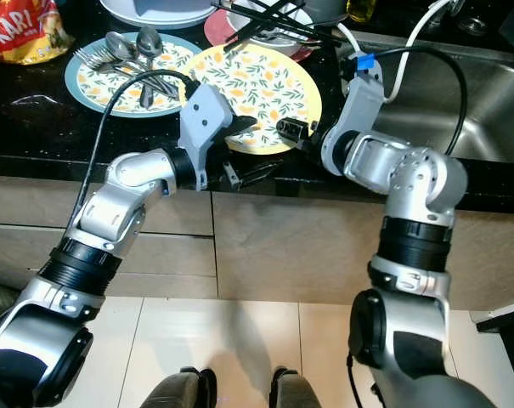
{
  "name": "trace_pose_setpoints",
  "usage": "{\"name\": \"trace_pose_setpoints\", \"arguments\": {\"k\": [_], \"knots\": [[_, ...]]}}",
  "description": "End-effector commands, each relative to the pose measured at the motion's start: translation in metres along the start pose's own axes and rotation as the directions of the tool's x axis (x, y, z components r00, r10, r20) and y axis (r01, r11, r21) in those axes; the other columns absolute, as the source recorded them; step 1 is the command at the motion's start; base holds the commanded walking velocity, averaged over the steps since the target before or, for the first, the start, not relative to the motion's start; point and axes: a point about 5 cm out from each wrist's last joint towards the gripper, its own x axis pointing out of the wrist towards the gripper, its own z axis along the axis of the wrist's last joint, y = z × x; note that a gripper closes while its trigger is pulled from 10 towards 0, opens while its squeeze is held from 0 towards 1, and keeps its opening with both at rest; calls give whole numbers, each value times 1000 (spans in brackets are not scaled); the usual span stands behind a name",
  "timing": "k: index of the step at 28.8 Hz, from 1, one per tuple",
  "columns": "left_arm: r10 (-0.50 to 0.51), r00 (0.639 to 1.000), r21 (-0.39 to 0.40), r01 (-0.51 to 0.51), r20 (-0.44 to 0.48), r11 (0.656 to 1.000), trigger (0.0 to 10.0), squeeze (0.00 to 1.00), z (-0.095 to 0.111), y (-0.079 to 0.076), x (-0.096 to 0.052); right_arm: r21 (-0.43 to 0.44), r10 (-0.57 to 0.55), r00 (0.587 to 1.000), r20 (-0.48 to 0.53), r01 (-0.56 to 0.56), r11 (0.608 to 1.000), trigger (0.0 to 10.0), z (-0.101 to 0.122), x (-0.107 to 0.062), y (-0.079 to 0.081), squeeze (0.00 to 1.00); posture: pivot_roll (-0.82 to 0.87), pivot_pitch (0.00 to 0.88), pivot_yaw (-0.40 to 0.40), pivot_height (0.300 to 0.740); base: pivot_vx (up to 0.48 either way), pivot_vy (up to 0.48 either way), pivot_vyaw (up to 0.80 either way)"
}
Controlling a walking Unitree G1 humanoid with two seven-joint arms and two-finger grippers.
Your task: Kitchen organization
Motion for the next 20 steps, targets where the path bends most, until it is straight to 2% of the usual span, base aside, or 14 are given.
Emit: {"name": "trace_pose_setpoints", "arguments": {"k": [1, 4, 6, 7, 9, 10, 11, 16, 17, 20], "knots": [[-40, 998, -97, 35, -43, 995, 10000, 0, -17, -14, 4, 46, -6, 997, -71, 9, 999, 10000, -19, 6, -4, 0, -31, 229, -93, 740, 0, 0, 0], [-37, 999, -124, 38, 5, 992, 10000, 0, -8, -13, 3, 56, -4, 998, -70, 8, 998, 10000, -20, 7, -4, 0, -28, 230, -91, 740, 0, 0, 0], [-39, 991, -198, 64, 131, 978, 10000, 0, 15, -10, -2, 66, -6, 998, -66, 10, 998, 10000, -21, 9, -3, 0, -23, 227, -89, 740, 0, 0, 0], [-39, 991, -198, 64, 131, 978, 10000, 0, 15, -10, -2, 66, -6, 998, -66, 10, 998, 10000, -21, 9, -3, 0, -23, 227, -89, 740, 0, 0, 0], [-61, 969, -246, 121, 238, 962, 10000, 0, 34, -11, -9, 69, -13, 998, -60, 17, 997, 10000, -21, 10, -4, 0, -16, 226, -89, 740, 0, 0, 0], [-61, 969, -246, 121, 238, 962, 10000, 0, 34, -11, -9, 69, -13, 998, -60, 17, 997, 10000, -21, 10, -4, 0, -16, 226, -89, 740, 0, 0, 0], [-103, 937, -251, 194, 335, 949, 10000, 0, 53, -14, -20, 66, -23, 998, -57, 26, 997, 10000, -22, 11, -5, 0, -9, 223, -90, 740, 0, 0, 0], [-128, 906, -232, 237, 404, 943, 10000, 0, 68, -16, -31, 63, -30, 998, -56, 34, 997, 10000, -22, 12, -6, 0, -1, 220, -89, 740, 0, 0, 0], [-128, 906, -232, 237, 404, 943, 10000, 0, 68, -16, -31, 63, -30, 998, -56, 34, 997, 10000, -22, 12, -6, 0, -1, 220, -89, 740, 0, 0, 0], [-92, 895, -221, 206, 436, 953, 10000, 0, 82, -8, -44, 60, -41, 998, -49, 44, 997, 10000, -22, 12, -7, 0, 5, 218, -86, 740, 0, 0, 0]]}}
